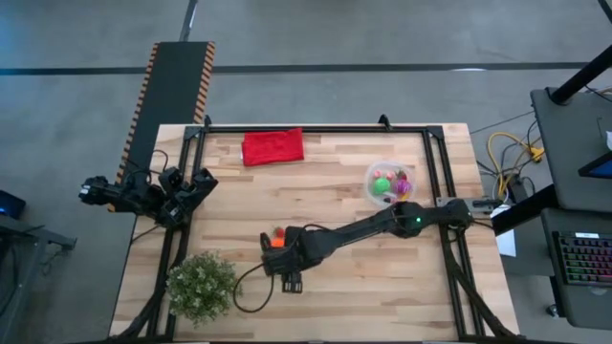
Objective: Pick and placing Produce into tupperware
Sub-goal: Put the green cabbage into the transparent container
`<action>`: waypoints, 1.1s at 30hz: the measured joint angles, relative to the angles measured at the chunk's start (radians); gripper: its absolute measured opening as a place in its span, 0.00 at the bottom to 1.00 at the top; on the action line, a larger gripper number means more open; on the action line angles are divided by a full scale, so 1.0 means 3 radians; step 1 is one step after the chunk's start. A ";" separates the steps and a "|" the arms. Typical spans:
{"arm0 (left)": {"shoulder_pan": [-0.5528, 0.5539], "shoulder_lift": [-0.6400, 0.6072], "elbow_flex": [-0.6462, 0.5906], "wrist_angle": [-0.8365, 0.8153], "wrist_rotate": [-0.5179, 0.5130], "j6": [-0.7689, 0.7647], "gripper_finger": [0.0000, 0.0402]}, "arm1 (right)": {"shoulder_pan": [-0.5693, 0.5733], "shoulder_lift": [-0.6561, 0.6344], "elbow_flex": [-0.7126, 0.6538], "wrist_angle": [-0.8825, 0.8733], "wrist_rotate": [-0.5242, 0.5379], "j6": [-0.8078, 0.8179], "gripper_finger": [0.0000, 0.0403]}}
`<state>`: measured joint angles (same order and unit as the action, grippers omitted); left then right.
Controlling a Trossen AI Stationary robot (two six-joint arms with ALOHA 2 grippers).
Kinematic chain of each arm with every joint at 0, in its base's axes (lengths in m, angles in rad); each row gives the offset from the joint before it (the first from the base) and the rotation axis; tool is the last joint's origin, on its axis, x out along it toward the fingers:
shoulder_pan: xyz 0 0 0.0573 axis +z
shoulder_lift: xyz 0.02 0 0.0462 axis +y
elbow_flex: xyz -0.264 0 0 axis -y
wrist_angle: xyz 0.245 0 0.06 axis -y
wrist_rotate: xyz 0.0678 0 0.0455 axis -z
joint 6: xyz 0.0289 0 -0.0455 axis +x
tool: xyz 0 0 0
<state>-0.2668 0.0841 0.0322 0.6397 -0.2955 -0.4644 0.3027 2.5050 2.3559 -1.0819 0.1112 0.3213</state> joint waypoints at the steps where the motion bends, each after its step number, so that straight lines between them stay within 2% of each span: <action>1: 0.0000 0.0000 0.0000 -0.0001 0.0000 0.0000 0.48 | -0.0001 0.0001 -0.0020 0.0023 -0.0030 -0.0015 0.67; 15: 0.0001 0.0001 0.0000 0.0009 -0.0001 0.0000 0.48 | -0.0047 0.0000 -0.0137 0.0088 -0.0049 -0.0316 0.67; 20: 0.0000 0.0001 0.0000 0.0009 -0.0001 0.0000 0.48 | -0.0088 0.0001 -0.0310 0.0248 -0.0307 -0.0315 0.67; 33: 0.0000 0.0001 0.0000 0.0007 -0.0001 0.0001 0.48 | -0.0088 0.0004 -0.0383 0.0738 -0.0204 -0.0461 0.67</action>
<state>-0.2668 0.0845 0.0322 0.6418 -0.2958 -0.4641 0.2764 2.5061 2.2411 -0.8605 0.0502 0.1830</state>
